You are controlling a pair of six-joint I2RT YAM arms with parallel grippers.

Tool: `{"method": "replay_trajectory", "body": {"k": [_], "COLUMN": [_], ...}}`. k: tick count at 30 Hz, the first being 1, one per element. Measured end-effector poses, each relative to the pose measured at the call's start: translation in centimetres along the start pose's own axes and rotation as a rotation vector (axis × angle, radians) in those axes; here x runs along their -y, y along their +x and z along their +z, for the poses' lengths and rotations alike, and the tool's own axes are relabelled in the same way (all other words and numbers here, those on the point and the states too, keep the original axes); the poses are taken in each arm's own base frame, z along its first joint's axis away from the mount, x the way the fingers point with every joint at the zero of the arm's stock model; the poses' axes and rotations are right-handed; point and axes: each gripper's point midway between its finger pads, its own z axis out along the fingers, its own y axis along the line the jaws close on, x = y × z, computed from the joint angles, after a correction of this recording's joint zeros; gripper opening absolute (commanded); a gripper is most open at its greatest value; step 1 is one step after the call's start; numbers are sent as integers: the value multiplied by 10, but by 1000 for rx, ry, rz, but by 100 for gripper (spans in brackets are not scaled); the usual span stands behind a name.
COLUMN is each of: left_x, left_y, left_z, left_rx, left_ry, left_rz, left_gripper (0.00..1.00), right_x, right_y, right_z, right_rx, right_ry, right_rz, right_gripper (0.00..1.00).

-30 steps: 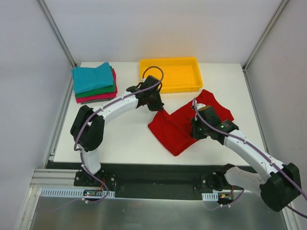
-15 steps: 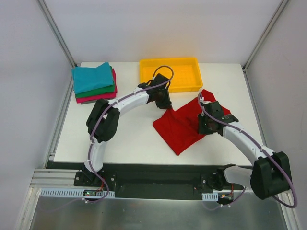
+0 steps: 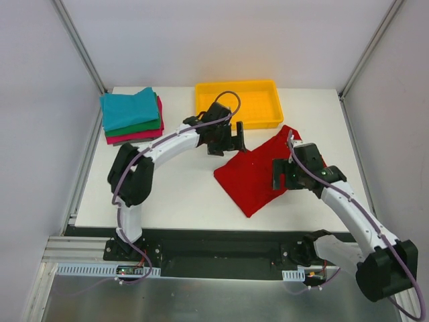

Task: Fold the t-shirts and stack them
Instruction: Fold the folded rectangular tshirt in 1/3 of the way

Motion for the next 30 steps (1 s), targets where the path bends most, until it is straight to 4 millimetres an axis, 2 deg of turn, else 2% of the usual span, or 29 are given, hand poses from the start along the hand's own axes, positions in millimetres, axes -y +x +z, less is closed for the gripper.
{"method": "replay_trajectory", "body": {"k": [2,5,8,10,15,20,26,29,30], "left_x": [-4,-13,-19,-21,-32,-48,-58,-64,-68], "left_y": [9,28,40,49,65,79,88,93,95], "left_z": [-18,-46,-52,-45,-22,-15,-11,-9,-9], "left_rx": [5,11,-1,-33,-102,-132,-152,-159,-160], "left_ry": [-1,-1,13,27,22,-15,-36,-51,-61], "left_rz": [7,10,10,7,-9,-22,-33,-45,-50], "left_gripper": [99,99,99,99,99,99,99,98,95], "right_x": [-21,-56,-84,-90,-78,-46,-41,-45,-47], "right_y": [-3,2,13,16,32,36,29,21,17], "right_z": [-11,-18,-12,-1,37,60,60,49,41], "right_rx": [36,47,-14,-58,-191,-234,-210,-159,-126], "right_ry": [-117,-289,-404,-414,-318,-201,-226,-252,-261], "right_rz": [-16,-64,-96,-81,-21,45,19,-27,-47], "right_gripper": [96,96,96,96,96,96,96,96,96]}}
